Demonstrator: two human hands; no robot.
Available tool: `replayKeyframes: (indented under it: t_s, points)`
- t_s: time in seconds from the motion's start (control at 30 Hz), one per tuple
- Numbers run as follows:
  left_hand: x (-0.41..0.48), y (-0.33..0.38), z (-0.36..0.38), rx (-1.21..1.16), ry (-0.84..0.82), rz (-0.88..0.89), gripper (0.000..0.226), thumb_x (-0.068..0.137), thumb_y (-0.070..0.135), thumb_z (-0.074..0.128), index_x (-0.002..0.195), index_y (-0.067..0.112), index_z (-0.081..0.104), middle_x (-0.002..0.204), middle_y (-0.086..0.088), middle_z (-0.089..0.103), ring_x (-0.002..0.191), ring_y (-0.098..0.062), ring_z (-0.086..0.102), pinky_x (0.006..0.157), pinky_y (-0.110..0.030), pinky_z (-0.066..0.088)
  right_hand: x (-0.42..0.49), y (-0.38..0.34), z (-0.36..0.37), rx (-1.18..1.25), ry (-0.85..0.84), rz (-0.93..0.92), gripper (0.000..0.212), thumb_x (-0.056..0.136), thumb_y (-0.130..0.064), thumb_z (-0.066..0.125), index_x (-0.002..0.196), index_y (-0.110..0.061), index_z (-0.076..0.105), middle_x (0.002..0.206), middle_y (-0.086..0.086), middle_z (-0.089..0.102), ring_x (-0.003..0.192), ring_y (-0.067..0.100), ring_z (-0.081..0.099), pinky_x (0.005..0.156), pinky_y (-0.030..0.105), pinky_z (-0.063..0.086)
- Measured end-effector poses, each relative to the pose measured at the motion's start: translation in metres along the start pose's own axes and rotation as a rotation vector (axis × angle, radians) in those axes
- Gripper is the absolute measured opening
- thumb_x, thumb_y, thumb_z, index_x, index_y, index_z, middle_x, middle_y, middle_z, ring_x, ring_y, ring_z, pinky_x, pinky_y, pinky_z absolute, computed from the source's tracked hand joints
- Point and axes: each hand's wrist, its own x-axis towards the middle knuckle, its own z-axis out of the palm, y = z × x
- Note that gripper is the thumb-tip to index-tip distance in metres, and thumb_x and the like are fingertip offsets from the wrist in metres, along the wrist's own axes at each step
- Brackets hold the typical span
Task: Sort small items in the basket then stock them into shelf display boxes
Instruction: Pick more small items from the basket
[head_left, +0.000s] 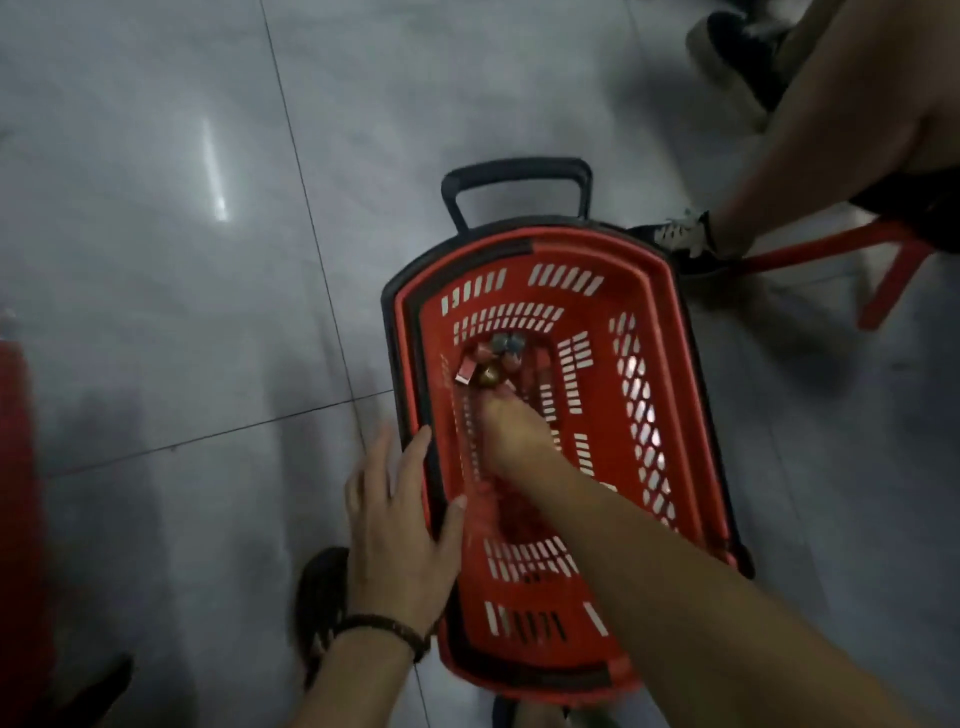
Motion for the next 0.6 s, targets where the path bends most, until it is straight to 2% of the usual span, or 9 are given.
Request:
replayKeyframes:
  t_s: [0.1,0.23,0.33,0.47,0.6]
  points:
    - [0.011,-0.008,0.019,-0.116,0.060,0.033,0.091,0.094,0.041,0.065,0.152,0.069,0.001,0.167,0.026,0.004,0.158,-0.010,0.009,0.119,-0.040,0.025,0.073,0.002,0.031,-0.153,0.039,-0.015,0.058,0.105,-0.007,0.051,0.160,-0.015,0.034,0.157,0.010,0.043,0.130,0.036,0.061,0.105,0.050,0.054]
    - [0.010,-0.019,0.031,-0.188,0.147,0.094,0.076,0.096,0.056,0.050,0.152,0.071,0.001,0.166,0.035,0.000,0.156,-0.002,0.013,0.117,-0.036,0.026,0.129,0.000,0.063,-0.269,0.180,-0.044,0.047,0.100,-0.008,0.057,0.146,-0.014,0.047,0.142,0.013,0.050,0.106,0.041,0.071,0.081,0.057,0.063]
    - [0.010,-0.028,0.039,-0.184,0.156,0.098,0.073,0.096,0.061,0.044,0.157,0.064,0.004,0.169,0.030,0.005,0.155,-0.004,0.020,0.116,-0.033,0.025,0.143,0.004,0.078,-0.415,0.211,-0.036,0.041,0.100,-0.007,0.055,0.141,-0.009,0.051,0.135,0.018,0.056,0.098,0.040,0.073,0.074,0.055,0.064]
    - [0.011,-0.023,0.043,-0.201,0.158,0.101,0.074,0.094,0.058,0.044,0.159,0.062,0.006,0.169,0.027,0.009,0.154,-0.008,0.028,0.115,-0.033,0.028,0.144,0.006,0.087,-0.373,0.255,-0.031,0.036,0.100,-0.007,0.056,0.135,-0.013,0.055,0.131,0.017,0.056,0.087,0.040,0.074,0.071,0.056,0.064]
    - [0.014,-0.022,0.042,-0.209,0.156,0.113,0.071,0.103,0.047,0.049,0.158,0.062,0.007,0.170,0.020,0.013,0.156,-0.013,0.028,0.116,-0.044,0.040,0.128,0.024,0.093,-0.229,0.330,-0.051,0.039,0.098,-0.016,0.061,0.135,-0.020,0.049,0.141,0.014,0.051,0.090,0.038,0.073,0.073,0.050,0.061]
